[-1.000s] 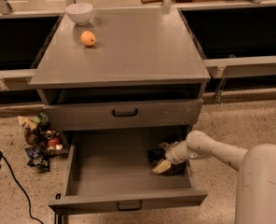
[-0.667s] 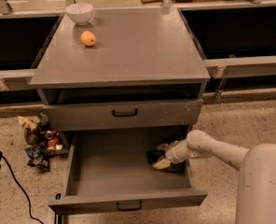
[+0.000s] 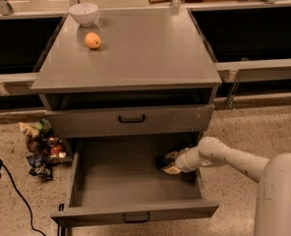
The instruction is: Pick rxbar blueberry from middle drawer and place on counter
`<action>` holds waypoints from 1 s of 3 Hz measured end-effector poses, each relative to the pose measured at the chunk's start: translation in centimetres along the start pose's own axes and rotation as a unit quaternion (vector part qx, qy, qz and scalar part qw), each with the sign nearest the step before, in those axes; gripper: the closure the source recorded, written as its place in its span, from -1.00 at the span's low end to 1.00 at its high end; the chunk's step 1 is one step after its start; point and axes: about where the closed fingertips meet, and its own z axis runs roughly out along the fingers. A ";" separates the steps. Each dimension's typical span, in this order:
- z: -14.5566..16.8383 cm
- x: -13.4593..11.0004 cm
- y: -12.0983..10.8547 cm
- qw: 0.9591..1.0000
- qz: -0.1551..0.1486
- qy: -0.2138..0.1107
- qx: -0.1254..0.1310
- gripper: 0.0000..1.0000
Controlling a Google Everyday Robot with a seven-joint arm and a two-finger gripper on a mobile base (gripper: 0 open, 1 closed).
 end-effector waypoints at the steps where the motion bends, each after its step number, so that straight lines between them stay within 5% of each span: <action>1: -2.7 -1.9 0.6 0.999 -0.029 -0.036 0.008 1.00; 2: -5.6 -4.2 1.7 0.994 -0.071 -0.088 0.012 1.00; 3: -5.6 -4.2 1.7 0.994 -0.071 -0.088 0.011 1.00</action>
Offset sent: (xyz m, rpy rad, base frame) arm -0.0345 -0.0080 0.1185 0.2228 -0.2564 0.1550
